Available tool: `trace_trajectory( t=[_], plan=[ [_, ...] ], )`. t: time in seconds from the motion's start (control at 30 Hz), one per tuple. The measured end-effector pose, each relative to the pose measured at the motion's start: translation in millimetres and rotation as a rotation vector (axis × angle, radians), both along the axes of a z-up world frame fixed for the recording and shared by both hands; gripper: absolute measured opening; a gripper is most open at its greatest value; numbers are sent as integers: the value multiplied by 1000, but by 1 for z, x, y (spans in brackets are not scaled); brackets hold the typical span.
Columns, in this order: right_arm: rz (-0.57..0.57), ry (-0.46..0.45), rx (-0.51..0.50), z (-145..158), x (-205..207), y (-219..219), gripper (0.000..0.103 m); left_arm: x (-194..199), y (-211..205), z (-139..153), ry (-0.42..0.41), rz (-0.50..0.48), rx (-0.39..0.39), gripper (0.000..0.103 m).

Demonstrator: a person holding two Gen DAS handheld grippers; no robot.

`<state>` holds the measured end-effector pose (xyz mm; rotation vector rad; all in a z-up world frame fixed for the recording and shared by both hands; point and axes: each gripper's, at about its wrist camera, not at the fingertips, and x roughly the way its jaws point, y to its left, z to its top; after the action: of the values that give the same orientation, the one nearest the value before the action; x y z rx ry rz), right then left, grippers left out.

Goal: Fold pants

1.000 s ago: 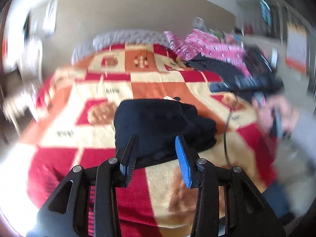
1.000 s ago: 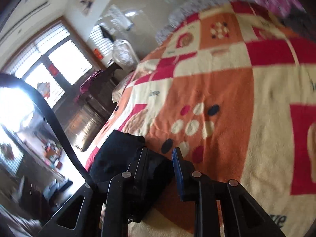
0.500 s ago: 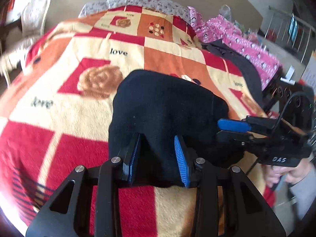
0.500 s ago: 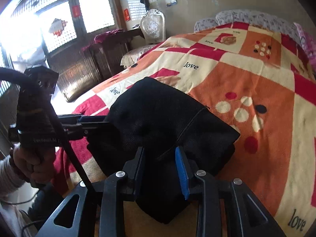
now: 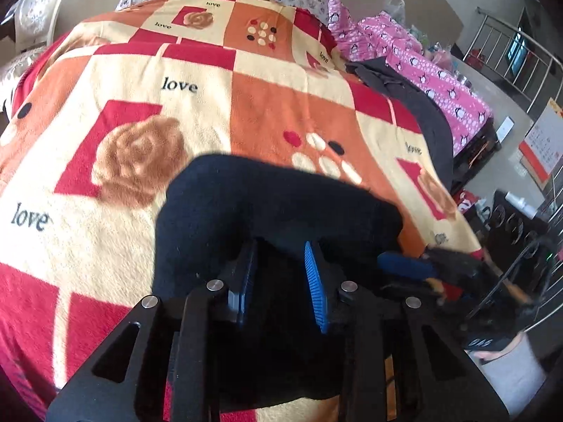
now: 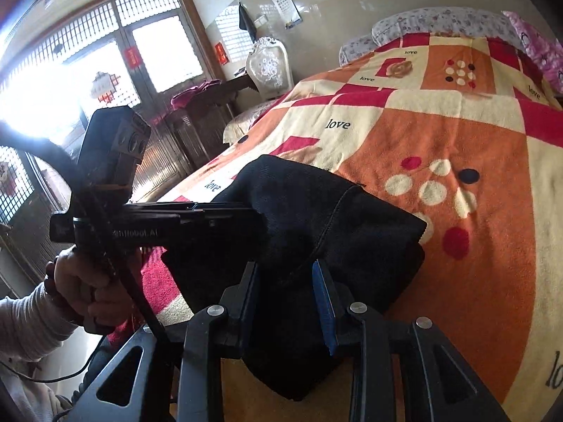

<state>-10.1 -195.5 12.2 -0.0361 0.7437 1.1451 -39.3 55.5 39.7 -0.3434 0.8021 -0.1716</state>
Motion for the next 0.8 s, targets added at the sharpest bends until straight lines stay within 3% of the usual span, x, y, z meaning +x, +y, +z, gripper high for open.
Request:
trace_trajectory(
  t=[0.13, 0.2, 0.27, 0.37, 0.5, 0.63, 0.73, 0.8],
  plan=[
    [10, 18, 40, -3, 2, -5, 29, 13, 6, 23, -60, 30, 69, 29],
    [11, 14, 43, -3, 2, -5, 29, 36, 10, 15, -7, 29, 71, 29],
    [11, 9, 45, -4, 1, -5, 29, 59, 10, -10, 91, 32, 132, 31],
    [9, 8, 47, -4, 1, -4, 29, 65, 15, -13, 88, 35, 99, 31],
    [12, 14, 59, -4, 3, -5, 29, 59, 14, -1, 78, 45, 125, 30],
    [17, 36, 60, -1, 5, -7, 29, 28, 14, 20, -13, 49, 77, 31],
    [9, 45, 39, 16, 8, -9, 29, 16, 8, 5, 3, 34, 126, 31],
    [-32, -19, 38, 31, 10, -11, 30, 14, 5, -5, -19, 28, 146, 32]
  ],
)
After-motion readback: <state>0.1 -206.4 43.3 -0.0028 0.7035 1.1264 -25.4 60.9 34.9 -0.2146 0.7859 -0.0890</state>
